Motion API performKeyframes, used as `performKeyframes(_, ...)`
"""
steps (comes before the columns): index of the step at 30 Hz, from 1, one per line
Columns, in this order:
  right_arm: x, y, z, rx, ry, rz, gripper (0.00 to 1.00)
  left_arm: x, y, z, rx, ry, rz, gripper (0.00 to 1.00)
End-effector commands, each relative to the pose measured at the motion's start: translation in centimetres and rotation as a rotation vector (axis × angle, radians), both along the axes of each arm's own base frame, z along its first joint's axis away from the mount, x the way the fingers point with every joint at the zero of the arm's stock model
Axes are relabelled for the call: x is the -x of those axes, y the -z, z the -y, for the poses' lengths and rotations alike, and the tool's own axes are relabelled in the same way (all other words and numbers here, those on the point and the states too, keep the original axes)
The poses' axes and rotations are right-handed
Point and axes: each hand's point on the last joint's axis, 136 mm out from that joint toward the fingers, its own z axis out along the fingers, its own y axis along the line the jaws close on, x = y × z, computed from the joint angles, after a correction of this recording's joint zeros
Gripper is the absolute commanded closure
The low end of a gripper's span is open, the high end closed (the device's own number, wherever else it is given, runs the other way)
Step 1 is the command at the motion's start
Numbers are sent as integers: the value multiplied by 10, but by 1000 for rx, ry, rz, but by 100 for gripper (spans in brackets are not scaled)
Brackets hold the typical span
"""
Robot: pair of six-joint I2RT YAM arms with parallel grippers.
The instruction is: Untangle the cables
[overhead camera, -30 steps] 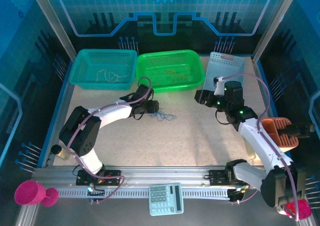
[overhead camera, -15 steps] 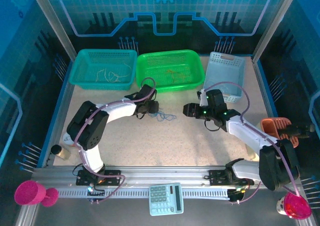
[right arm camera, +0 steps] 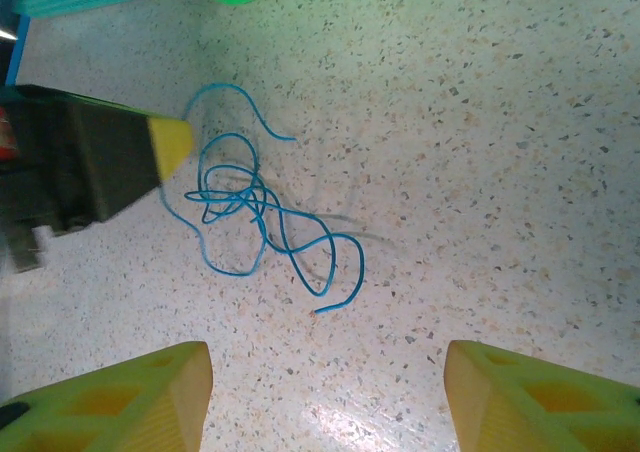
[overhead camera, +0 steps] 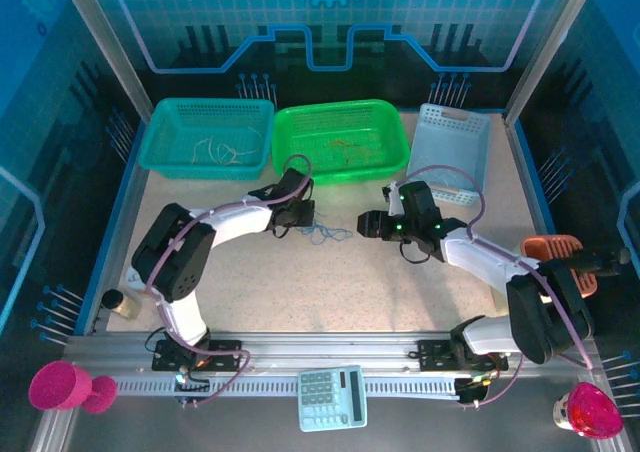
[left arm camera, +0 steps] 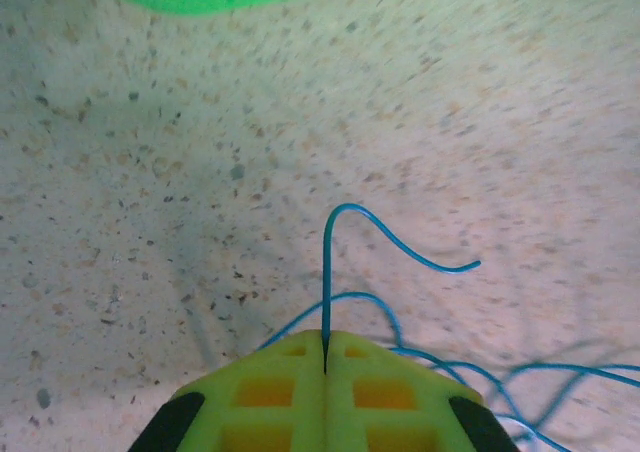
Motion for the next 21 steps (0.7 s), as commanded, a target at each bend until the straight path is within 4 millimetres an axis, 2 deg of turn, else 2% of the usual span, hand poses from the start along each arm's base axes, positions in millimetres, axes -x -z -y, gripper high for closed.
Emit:
performKeyframes(1, -3, 1, -8, -8, -9, 5, 36, 8, -51, 18, 121, 46, 58, 100)
performKeyframes(10, -10, -4, -22, -26, -40, 14, 35, 36, -131, 34, 344, 104, 145, 100)
performKeyframes(14, -12, -10, -27, -42, -48, 25, 36, 47, -176, 40, 470, 155, 255, 100)
performKeyframes(18, -14, -32, -24, -45, -44, 74, 36, 59, -221, 39, 561, 208, 389, 100)
performKeyframes(21, -15, -59, -20, -60, -33, 131, 36, 65, -237, 38, 578, 239, 443, 100)
